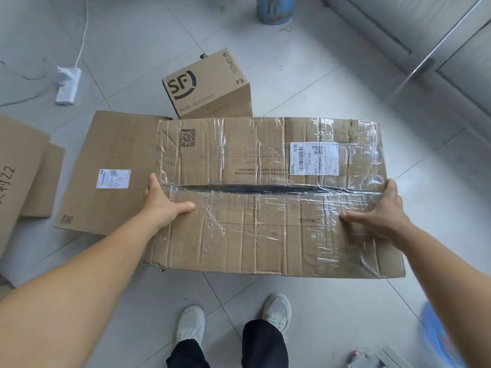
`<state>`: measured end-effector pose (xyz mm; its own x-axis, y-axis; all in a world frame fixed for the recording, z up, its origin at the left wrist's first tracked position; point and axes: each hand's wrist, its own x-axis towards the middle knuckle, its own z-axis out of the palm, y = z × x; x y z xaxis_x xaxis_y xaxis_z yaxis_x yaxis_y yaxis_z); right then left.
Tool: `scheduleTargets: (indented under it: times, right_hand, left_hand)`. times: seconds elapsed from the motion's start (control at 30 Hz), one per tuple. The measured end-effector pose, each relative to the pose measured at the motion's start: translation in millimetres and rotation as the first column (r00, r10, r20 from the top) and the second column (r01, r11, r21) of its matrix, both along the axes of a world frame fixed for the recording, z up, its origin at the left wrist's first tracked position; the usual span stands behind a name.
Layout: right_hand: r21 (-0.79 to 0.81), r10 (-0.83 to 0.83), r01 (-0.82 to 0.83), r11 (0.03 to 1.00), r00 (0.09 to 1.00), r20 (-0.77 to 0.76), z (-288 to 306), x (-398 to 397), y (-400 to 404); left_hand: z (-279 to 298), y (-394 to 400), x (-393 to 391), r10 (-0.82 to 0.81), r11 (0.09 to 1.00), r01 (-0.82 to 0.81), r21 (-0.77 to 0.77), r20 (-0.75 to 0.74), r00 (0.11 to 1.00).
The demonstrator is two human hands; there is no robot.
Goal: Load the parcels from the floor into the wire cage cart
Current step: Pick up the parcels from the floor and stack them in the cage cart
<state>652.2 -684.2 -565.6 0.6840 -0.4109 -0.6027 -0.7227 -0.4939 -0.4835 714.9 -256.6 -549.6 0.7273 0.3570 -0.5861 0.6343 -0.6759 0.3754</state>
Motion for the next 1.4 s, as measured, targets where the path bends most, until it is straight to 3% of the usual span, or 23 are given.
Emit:
scheduleTargets:
  times: [0.5, 0.97, 1.4]
  right_hand:
    - [-0.139, -0.149, 0.178, 0.974, 0.969, 0.197, 200.3, -62.8, 54.6]
    - [-0.228, -0.345, 0.452, 0.862, 0.854, 0.39, 378.6, -185.5, 117.3]
    - [-0.28, -0.4, 0.588, 0.759, 0.76, 0.512, 490.8, -330.1, 153.4]
  left_hand:
    - [169.4, 34.7, 5.4, -0.183, 0.973, 0.21, -0.094, 0.236, 0.954]
    - [348.4, 43.7, -5.0, -0.427, 0.848, 0.525, -0.073, 0.493, 0.758]
    - [451.5, 37.5, -86.2, -0.477, 0.738, 0.669, -0.09, 0.631, 0.612]
